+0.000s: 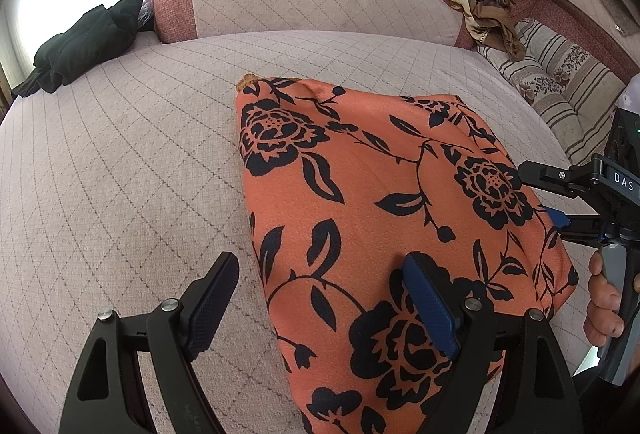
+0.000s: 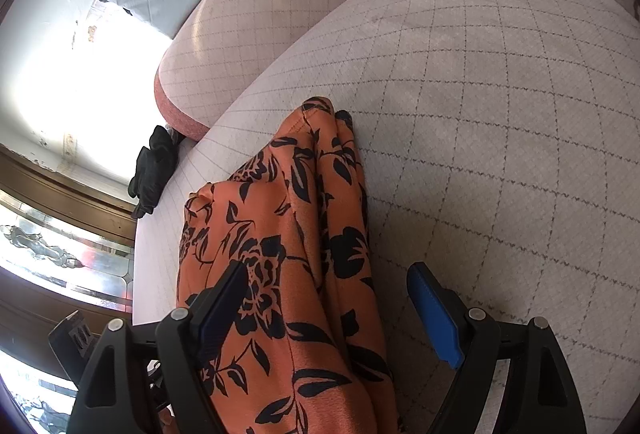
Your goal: Fold small clothes
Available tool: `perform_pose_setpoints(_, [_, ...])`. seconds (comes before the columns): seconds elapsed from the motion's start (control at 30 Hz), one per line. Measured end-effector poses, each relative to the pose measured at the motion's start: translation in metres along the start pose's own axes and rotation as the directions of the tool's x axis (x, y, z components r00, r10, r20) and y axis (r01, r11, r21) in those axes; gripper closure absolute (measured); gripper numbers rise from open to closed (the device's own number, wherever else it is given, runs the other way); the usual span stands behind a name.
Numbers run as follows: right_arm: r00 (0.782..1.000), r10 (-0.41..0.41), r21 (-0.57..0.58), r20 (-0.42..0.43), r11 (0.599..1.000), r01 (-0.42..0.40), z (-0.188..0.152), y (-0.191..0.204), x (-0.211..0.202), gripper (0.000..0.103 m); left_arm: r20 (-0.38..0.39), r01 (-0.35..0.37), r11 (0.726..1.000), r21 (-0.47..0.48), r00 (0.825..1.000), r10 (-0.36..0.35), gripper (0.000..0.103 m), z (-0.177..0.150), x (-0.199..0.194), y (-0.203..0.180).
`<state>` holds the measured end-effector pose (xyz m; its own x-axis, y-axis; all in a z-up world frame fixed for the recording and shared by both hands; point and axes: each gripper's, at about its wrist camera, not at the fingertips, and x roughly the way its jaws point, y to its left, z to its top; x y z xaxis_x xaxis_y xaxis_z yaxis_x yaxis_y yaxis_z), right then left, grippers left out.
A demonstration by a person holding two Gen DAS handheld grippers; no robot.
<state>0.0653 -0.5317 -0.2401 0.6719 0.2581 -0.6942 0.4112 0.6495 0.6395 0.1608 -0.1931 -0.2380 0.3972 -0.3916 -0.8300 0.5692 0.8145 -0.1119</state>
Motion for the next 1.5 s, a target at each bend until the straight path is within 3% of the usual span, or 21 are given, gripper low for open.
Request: perform_pose_setpoints(1.5, [1.000, -0.010, -0.003, -0.018, 1.000, 0.010, -0.0021, -0.0024, 0.0075, 0.019, 0.000, 0.002, 1.000, -0.002, 1.000, -0.002, 0.018, -0.0013, 0.0006, -0.0009])
